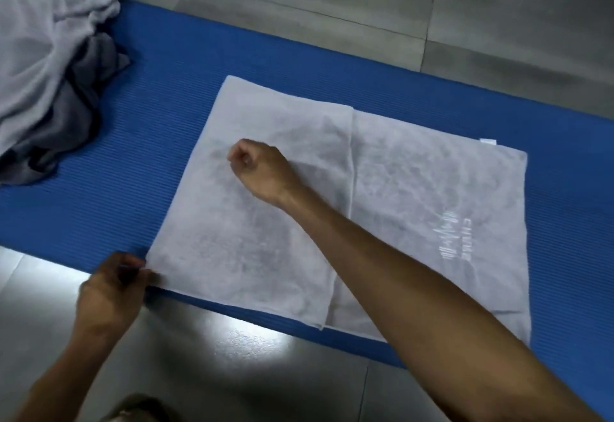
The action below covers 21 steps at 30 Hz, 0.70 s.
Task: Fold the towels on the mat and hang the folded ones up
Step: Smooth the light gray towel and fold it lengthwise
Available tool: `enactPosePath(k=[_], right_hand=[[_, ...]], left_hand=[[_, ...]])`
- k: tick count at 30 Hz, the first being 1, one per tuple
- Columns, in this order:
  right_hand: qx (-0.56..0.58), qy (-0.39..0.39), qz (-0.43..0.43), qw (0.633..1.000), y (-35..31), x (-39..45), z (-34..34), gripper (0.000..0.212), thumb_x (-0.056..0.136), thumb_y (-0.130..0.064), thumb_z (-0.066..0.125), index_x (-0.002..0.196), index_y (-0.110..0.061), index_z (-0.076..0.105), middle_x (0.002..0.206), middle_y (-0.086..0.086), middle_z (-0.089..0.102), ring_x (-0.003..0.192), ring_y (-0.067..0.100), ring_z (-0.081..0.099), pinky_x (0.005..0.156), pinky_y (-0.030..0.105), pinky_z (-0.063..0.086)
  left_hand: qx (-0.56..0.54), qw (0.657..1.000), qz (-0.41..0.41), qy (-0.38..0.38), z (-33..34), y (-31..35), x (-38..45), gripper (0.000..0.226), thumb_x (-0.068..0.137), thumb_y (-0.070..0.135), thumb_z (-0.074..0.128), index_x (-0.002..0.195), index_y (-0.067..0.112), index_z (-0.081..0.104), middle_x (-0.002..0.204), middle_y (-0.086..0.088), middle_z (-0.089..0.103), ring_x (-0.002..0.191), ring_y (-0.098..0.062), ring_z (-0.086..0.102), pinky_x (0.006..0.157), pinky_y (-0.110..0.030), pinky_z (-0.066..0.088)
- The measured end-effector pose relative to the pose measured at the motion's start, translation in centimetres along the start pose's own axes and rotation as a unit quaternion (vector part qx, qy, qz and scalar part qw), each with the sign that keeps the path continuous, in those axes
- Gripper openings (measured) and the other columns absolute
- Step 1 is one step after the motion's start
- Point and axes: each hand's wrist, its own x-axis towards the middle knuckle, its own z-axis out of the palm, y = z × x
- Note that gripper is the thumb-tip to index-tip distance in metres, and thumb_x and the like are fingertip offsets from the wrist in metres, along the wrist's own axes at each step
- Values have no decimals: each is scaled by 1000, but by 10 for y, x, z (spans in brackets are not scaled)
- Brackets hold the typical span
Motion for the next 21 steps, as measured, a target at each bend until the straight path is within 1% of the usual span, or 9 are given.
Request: enactPosePath(k=[2, 4, 7, 10, 12, 14, 16, 17, 21], right_hand=[[-30, 70, -36, 996, 35, -51, -16, 18, 90, -12, 53, 103, -10, 66, 109, 7, 68, 101, 26, 63, 89, 42, 51], [-116, 147, -26, 982, 80, -112, -35, 30, 89, -13, 52, 116, -11, 65, 125, 8, 63, 113, 27, 59, 97, 42, 48], [-266, 214, 65, 938, 149, -217, -58, 44, 92, -25, 47, 134, -17, 56, 147, 9, 47, 133, 29, 46, 109, 42, 38], [-353, 205, 170, 897, 191, -316, -64, 52, 98, -42, 33, 143, -21, 46, 156, 8, 34, 142, 33, 34, 113, 48, 29], [-378, 190, 215, 880, 203, -370, -67, 56, 99, -46, 26, 146, -21, 43, 156, 6, 33, 143, 32, 32, 112, 49, 29], [-375, 203, 265, 865, 205, -404, -72, 58, 98, -49, 22, 143, -21, 47, 153, 5, 39, 138, 31, 38, 108, 48, 35], [-359, 229, 304, 852, 209, -420, -78, 57, 96, -48, 26, 135, -17, 55, 146, 7, 49, 130, 33, 47, 100, 50, 42], [-349, 246, 316, 847, 209, -423, -81, 54, 93, -45, 32, 130, -16, 59, 142, 8, 52, 124, 35, 51, 95, 51, 44], [-314, 311, 313, 841, 202, -406, -103, 50, 85, -36, 38, 123, -15, 62, 135, 9, 55, 117, 36, 50, 90, 49, 41]], left_hand=[[111, 993, 44, 12, 2, 5, 0, 28, 75, 42, 68, 93, 23, 57, 90, -13, 66, 81, -37, 62, 69, -44, 52], [149, 979, 138, 8, 14, 20, -8, 37, 72, 48, 57, 99, 23, 58, 98, -11, 61, 83, -38, 57, 73, -47, 51], [145, 940, 306, -37, 53, 73, -51, 32, 79, 38, 50, 100, 19, 65, 106, -6, 59, 88, -32, 54, 77, -44, 46], [113, 891, 433, -72, 103, 130, -105, 33, 80, 26, 44, 100, 14, 68, 104, -7, 62, 84, -32, 56, 74, -41, 48], [108, 874, 462, -104, 134, 152, -133, 29, 79, 24, 45, 94, 16, 68, 100, -6, 62, 83, -31, 58, 70, -39, 51], [126, 872, 456, -125, 154, 162, -148, 18, 76, 23, 59, 92, 17, 66, 99, -6, 59, 84, -30, 58, 65, -39, 52], [162, 872, 441, -141, 163, 165, -157, 32, 67, 19, 79, 96, 16, 65, 103, -8, 58, 88, -30, 58, 65, -39, 53], [171, 872, 434, -147, 164, 166, -159, 40, 63, 18, 83, 99, 16, 65, 105, -10, 58, 90, -30, 58, 65, -40, 54], [170, 881, 422, -131, 160, 162, -159, 49, 67, 16, 81, 113, 13, 65, 110, -12, 55, 93, -30, 58, 56, -36, 55]])
